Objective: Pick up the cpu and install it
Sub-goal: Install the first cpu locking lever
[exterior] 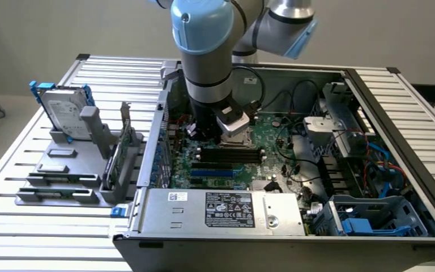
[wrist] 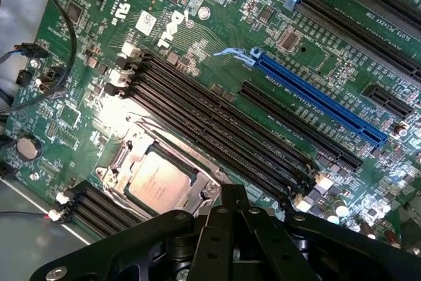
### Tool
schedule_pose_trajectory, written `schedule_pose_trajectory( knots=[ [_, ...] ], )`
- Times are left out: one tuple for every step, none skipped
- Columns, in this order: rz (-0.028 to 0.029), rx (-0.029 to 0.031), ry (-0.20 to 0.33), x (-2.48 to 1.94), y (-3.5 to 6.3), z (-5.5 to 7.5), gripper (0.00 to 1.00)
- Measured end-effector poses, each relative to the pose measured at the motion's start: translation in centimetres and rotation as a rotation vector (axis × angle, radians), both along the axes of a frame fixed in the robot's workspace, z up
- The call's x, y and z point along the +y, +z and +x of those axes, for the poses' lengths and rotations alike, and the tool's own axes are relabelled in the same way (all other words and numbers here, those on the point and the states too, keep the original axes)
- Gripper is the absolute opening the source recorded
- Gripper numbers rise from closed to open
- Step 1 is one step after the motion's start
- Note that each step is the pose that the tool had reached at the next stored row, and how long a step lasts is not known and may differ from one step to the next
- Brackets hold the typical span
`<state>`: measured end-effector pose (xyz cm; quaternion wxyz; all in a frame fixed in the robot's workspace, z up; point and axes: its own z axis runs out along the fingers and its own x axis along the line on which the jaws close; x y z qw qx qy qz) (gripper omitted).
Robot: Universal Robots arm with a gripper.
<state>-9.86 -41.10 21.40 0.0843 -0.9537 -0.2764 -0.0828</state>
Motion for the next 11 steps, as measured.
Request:
schedule_pose_trajectory(
  knots=[
    [-0.0014, -0.0001, -0.003, 0.03, -0.14, -0.08, 0.11],
    [-0.0023, 0.0001, -0.005, 0.09, -0.21, -0.12, 0.11],
    [-0.0028, 0.0002, -0.007, 0.16, -0.25, -0.14, 0.11],
    [-0.0033, 0.0002, -0.009, 0.23, -0.28, -0.16, 0.11],
    [-0.0038, 0.0001, -0.011, 0.3, -0.34, -0.18, 0.11],
    [-0.0043, 0.0001, -0.013, 0.38, -0.4, -0.19, 0.11],
    [-0.0049, -0.0001, -0.015, 0.43, -0.47, -0.21, 0.11],
    [-0.0058, -0.0001, -0.016, 0.48, -0.54, -0.23, 0.11],
    [-0.0068, 0.0, -0.018, 0.52, -0.6, -0.26, 0.11],
    [-0.0077, 0.0, -0.02, 0.56, -0.66, -0.28, 0.11],
    [-0.0089, 0.0, -0.022, 0.62, -0.74, -0.32, 0.11]
  ],
)
